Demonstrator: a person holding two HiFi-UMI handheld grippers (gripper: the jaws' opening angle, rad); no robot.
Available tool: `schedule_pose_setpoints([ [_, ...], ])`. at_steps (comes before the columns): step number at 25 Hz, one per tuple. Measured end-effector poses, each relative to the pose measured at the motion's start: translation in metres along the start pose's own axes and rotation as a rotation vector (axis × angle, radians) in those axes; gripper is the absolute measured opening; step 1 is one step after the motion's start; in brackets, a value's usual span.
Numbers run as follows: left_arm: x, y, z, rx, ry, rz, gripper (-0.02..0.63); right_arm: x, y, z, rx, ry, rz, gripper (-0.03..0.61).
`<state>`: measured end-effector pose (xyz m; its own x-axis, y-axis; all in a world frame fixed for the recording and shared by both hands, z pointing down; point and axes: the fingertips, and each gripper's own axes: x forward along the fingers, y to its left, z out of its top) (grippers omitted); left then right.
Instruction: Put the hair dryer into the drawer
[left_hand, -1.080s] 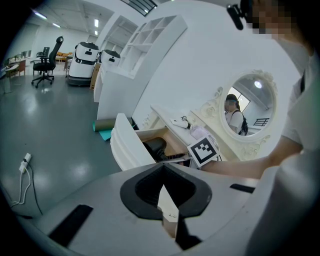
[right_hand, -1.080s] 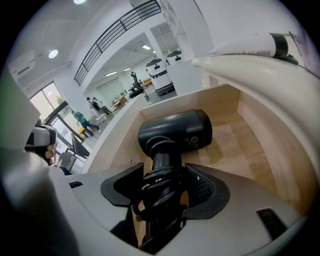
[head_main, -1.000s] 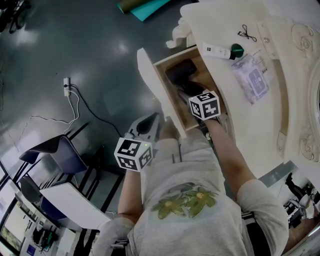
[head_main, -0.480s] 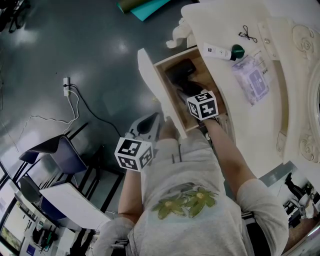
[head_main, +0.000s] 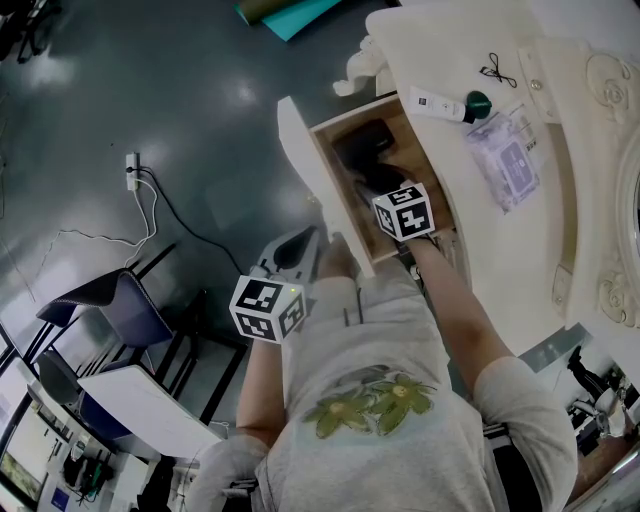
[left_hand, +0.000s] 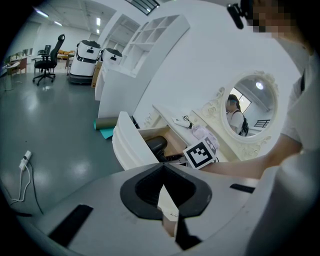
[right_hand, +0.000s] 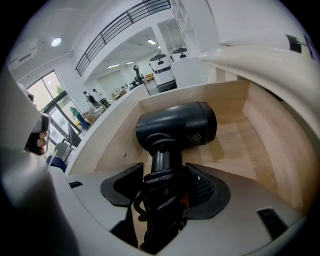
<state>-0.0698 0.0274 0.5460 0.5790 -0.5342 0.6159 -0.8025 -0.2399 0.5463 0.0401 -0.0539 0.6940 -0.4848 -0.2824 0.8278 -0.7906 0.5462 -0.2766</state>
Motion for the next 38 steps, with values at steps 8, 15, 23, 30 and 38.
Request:
schedule_pose_setpoints([
  [8, 0.0, 0.001, -0.001, -0.004, -0.002, -0.002, 0.01, 0.003, 0.0, -0.004, -0.004, 0.001, 0.0, 0.253],
  [15, -0.002, 0.001, 0.001, -0.003, -0.007, 0.002, 0.01, 0.006, 0.002, -0.005, -0.026, 0.068, -0.03, 0.253],
  [23, -0.008, -0.007, 0.026, 0.039, -0.055, -0.007, 0.011, -0.013, 0.007, 0.01, -0.044, 0.099, -0.099, 0.253],
  [30, -0.014, -0.023, 0.055, 0.093, -0.097, -0.018, 0.011, -0.05, 0.021, 0.028, -0.041, 0.043, -0.091, 0.252],
  [38, -0.025, -0.037, 0.079, 0.155, -0.123, -0.023, 0.011, -0.104, 0.043, 0.051, -0.057, -0.05, -0.079, 0.057],
])
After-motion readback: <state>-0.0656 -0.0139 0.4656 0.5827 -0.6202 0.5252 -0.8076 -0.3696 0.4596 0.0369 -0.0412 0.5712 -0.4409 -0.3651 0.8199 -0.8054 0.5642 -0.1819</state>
